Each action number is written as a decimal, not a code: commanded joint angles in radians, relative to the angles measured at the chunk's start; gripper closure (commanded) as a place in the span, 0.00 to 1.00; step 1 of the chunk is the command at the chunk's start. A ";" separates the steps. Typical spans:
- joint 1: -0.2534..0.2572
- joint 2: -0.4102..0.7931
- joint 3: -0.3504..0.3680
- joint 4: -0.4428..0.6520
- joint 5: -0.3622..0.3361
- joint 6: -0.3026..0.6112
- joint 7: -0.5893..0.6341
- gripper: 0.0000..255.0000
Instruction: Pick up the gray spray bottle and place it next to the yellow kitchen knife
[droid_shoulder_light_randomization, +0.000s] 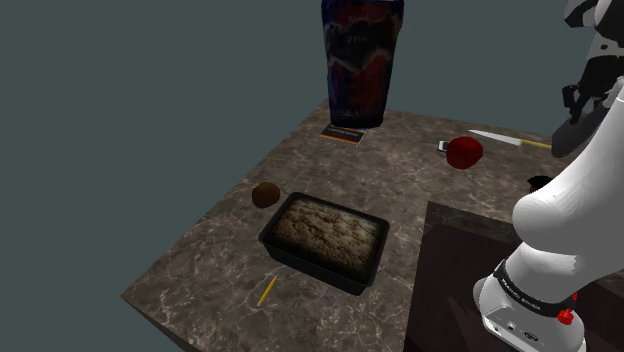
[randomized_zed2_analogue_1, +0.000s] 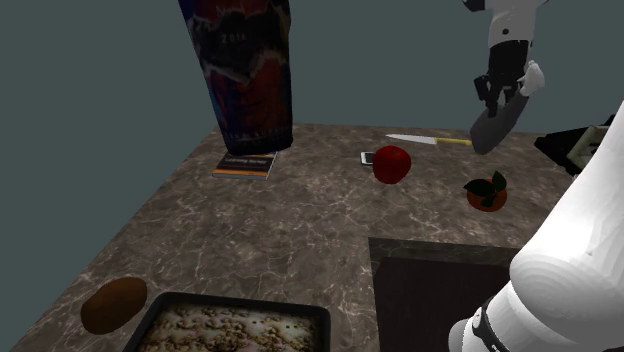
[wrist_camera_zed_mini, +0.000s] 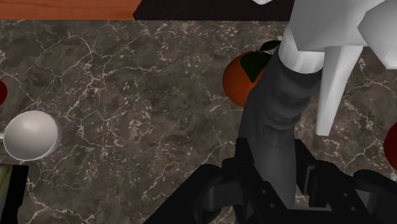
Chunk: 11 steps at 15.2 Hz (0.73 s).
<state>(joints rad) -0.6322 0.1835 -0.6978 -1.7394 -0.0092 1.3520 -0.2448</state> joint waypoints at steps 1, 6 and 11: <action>0.001 0.003 0.001 -0.024 0.003 0.027 0.002 1.00; -0.001 0.019 0.004 -0.075 0.012 0.090 0.000 1.00; -0.005 0.041 0.007 -0.119 0.025 0.152 -0.004 1.00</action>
<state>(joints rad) -0.6368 0.2188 -0.6922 -1.8510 0.0120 1.4914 -0.2489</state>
